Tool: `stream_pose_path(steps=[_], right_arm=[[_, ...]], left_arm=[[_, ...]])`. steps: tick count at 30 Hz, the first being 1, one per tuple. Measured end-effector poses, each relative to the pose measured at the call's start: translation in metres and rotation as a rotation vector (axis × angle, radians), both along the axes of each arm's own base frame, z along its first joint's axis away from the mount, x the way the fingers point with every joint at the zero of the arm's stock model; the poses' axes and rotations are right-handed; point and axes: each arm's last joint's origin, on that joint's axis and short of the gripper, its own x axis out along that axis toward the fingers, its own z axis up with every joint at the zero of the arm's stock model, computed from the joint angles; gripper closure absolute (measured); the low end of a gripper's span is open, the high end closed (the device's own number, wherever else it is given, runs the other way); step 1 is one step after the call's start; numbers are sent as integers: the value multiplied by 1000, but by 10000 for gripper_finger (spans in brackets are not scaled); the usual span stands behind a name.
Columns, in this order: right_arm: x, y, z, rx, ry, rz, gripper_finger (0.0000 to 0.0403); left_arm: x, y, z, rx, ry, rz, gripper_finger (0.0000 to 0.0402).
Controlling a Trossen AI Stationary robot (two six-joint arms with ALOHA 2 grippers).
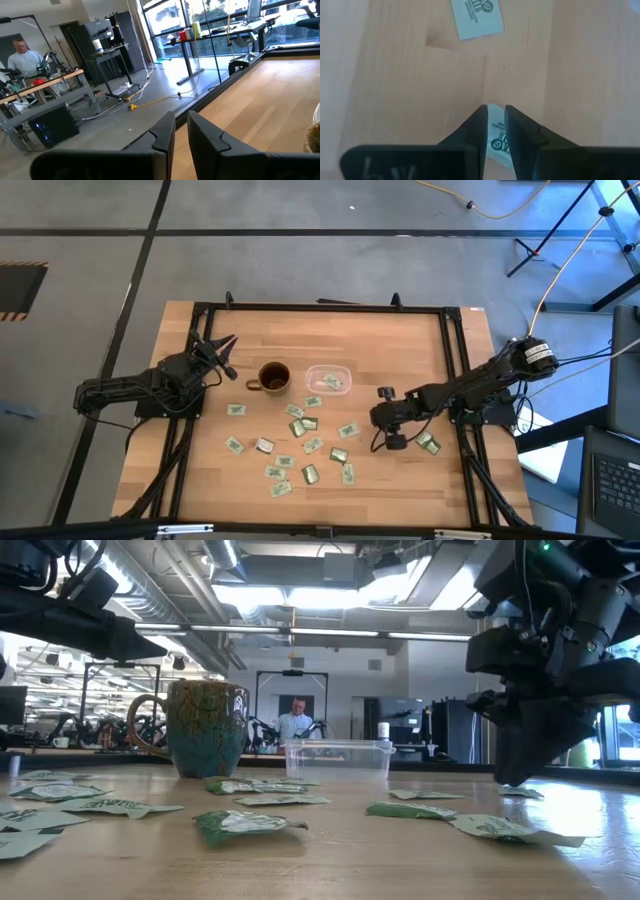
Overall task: Pick and place items into bin
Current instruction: Put the light green stevia pack into the transparent bin
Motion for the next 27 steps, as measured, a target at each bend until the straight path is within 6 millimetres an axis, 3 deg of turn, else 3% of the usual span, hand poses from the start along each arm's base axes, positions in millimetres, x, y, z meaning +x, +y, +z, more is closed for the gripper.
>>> stream_pose_path(steps=[8, 17, 24, 27], right_arm=[[-10, -3, -12, 10, 12, -40, 341], [-12, -4, -14, 10, 16, -52, 395], [-6, -2, -10, 39, -42, -40, 394], [3, -1, 1, 40, -87, -18, 399]], left_arm=[[0, 0, 0, 0, 0, 0, 356], [0, 0, 0, 0, 0, 0, 356], [0, 0, 0, 0, 0, -1, 356], [0, 0, 0, 0, 0, 0, 356]])
